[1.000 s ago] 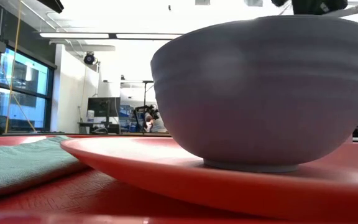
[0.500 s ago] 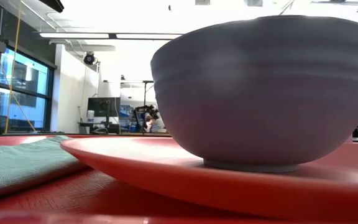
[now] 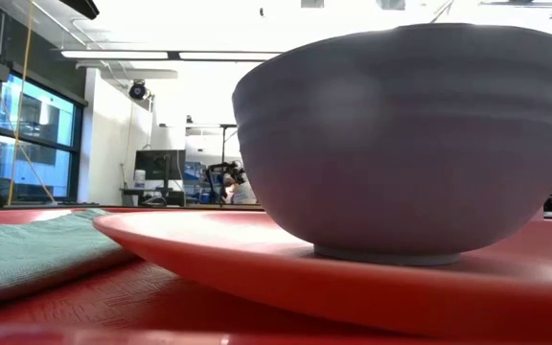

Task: Set up tray
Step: Put the blue patterned fork on the blue napkin

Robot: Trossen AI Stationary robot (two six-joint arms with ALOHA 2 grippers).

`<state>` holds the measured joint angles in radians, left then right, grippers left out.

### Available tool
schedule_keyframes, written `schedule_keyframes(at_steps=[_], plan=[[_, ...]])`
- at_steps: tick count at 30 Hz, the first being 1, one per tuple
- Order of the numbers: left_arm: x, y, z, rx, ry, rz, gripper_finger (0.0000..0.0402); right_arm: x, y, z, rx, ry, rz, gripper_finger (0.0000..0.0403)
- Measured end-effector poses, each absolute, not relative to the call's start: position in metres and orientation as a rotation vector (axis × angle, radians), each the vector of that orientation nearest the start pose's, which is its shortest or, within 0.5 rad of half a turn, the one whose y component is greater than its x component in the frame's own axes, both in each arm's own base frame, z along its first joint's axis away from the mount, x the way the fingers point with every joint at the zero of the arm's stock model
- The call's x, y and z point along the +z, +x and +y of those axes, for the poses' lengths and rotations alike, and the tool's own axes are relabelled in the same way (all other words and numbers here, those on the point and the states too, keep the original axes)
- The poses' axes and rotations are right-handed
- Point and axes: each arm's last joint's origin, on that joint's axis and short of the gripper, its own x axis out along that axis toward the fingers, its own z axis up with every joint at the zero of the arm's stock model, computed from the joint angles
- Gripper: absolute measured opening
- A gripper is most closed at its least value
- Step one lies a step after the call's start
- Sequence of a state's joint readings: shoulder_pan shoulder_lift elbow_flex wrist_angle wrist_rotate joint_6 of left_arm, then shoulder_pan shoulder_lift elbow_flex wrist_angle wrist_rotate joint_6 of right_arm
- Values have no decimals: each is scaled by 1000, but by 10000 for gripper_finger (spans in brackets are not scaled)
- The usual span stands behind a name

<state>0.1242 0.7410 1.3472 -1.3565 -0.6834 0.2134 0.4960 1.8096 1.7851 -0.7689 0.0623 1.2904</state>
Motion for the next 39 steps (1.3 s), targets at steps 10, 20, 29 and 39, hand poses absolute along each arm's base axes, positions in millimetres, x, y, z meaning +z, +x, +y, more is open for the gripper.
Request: schedule_keyframes(at_steps=[10, 20, 29, 39], plan=[[409, 56, 25, 681, 419, 828, 264, 363, 422, 171, -178, 911, 820, 0], [409, 56, 25, 669, 411, 826, 264, 320, 463, 143, -342, 961, 818, 0], [409, 56, 24, 648, 371, 813, 264, 297, 484, 152, -308, 1002, 760, 0], [408, 57, 24, 638, 348, 805, 264, 274, 484, 187, -305, 1045, 796, 0]])
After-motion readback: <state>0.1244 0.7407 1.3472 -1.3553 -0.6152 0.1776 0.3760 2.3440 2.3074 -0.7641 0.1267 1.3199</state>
